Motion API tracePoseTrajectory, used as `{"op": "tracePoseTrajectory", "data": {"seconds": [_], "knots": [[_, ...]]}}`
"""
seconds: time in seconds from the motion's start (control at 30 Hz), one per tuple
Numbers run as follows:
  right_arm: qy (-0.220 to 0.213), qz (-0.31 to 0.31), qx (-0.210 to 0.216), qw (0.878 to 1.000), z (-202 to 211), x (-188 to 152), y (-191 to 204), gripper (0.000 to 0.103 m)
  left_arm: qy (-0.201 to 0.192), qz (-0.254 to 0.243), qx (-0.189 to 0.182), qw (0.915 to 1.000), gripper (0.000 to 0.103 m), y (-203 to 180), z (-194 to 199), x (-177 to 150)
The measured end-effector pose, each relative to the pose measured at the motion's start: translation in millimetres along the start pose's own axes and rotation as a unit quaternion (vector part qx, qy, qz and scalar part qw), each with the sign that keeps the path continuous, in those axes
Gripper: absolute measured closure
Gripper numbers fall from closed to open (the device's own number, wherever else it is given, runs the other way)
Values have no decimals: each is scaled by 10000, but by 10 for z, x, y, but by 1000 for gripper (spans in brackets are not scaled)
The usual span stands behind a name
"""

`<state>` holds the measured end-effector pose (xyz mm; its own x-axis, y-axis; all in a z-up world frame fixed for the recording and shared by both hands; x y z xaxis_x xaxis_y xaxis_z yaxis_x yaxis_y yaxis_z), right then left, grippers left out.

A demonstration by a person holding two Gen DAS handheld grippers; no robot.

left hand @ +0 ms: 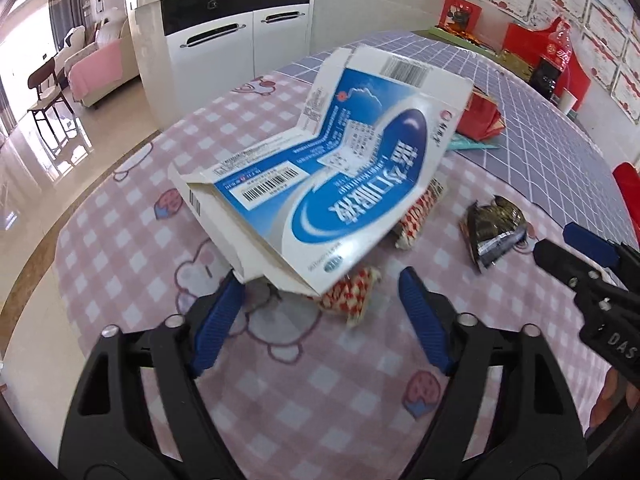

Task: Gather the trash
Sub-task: 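Move both open tools back over the trash on the table, then grasp the dark snack wrapper with the right tool while the left tool grasps the red-white wrapper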

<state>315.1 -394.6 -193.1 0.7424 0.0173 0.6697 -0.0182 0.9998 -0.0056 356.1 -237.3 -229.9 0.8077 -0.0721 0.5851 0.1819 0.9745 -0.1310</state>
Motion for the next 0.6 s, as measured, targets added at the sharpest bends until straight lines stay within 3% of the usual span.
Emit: {"op": "tracePoseTrajectory", "data": {"seconds": [0.13, 0.2, 0.3, 0.53, 0.57, 0.6], "knots": [[119, -73, 59, 9999, -171, 33, -33, 38, -86, -214, 115, 9997, 40, -10, -21, 19], [143, -111, 130, 9998, -243, 51, -19, 37, -162, -393, 165, 9990, 53, -24, -14, 6], [159, -129, 228, 9995, -329, 76, 18, 34, -216, -426, 57, 9988, 68, -52, -9, 11], [230, -109, 332, 9991, -419, 113, 119, 33, -159, -240, -450, 9986, 81, -15, 57, -25], [244, -52, 305, 9992, -424, 112, 141, 36, -116, -151, -575, 9982, 83, 0, 69, -38], [254, 23, 240, 9994, -427, 112, 160, 47, -76, -67, -702, 9975, 84, 17, 78, -49]]}}
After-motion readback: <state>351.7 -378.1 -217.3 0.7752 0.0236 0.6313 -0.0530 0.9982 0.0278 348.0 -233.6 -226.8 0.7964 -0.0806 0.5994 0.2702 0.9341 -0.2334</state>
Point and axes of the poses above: each gripper's, at about its wrist camera, not at the fingertips, and z roughly against the way its jaws point, y to its left, x to its top, the point moved 10 cm from there along -z, roughly the way its jaws point, and after that the axes turned 5 degrees about z, right-handed, at the moved point
